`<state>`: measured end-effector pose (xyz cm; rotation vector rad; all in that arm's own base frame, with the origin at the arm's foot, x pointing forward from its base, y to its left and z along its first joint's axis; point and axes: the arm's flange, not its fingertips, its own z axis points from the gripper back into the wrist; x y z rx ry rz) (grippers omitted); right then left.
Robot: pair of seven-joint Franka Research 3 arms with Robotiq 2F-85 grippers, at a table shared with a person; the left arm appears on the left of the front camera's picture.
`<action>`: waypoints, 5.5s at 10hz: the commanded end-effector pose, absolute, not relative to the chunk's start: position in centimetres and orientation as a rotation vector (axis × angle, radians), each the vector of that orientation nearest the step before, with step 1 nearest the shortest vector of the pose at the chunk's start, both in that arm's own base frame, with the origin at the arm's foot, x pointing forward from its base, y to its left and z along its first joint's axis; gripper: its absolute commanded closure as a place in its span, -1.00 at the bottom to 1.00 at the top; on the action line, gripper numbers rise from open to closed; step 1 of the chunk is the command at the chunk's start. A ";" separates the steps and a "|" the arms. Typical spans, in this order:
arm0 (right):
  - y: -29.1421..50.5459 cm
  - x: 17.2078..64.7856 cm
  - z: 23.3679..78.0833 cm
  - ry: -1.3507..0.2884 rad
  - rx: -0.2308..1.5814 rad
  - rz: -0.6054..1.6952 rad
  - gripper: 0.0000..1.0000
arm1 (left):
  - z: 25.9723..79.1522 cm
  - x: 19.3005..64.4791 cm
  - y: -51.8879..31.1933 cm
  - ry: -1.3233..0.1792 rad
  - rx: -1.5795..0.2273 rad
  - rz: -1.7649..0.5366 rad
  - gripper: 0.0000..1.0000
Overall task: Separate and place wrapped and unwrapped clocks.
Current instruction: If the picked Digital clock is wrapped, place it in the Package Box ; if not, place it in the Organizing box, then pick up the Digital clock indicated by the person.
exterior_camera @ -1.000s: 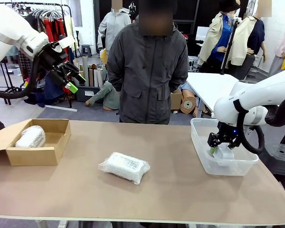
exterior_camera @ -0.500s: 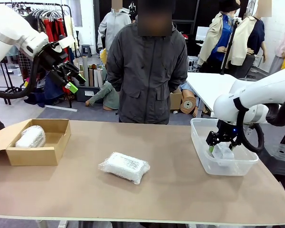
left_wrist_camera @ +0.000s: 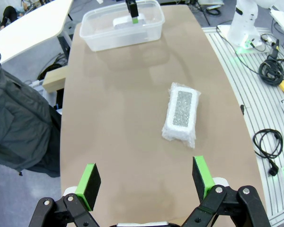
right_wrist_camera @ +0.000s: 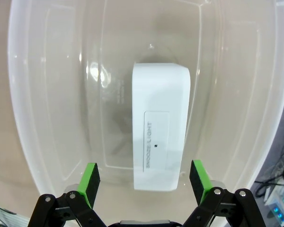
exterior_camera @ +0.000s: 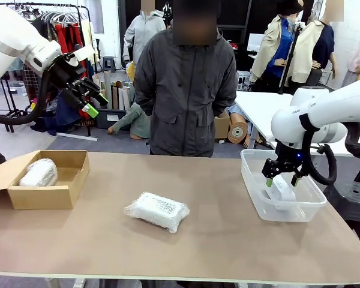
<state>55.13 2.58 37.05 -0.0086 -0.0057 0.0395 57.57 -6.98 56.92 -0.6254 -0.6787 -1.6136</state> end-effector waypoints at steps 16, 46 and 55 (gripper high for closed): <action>5.0 54.9 42.9 0.000 -0.015 0.133 -1.00 | 57.1 57.4 -7.0 -0.682 -0.633 -1.616 -1.00; 2.5 51.1 57.7 -0.572 0.517 1.170 -1.00 | 57.1 57.4 -7.0 -0.682 -0.633 -1.616 -1.00; 0.1 51.1 55.5 -0.491 0.601 1.251 -1.00 | 57.1 57.4 -7.0 -0.682 -0.633 -1.616 -1.00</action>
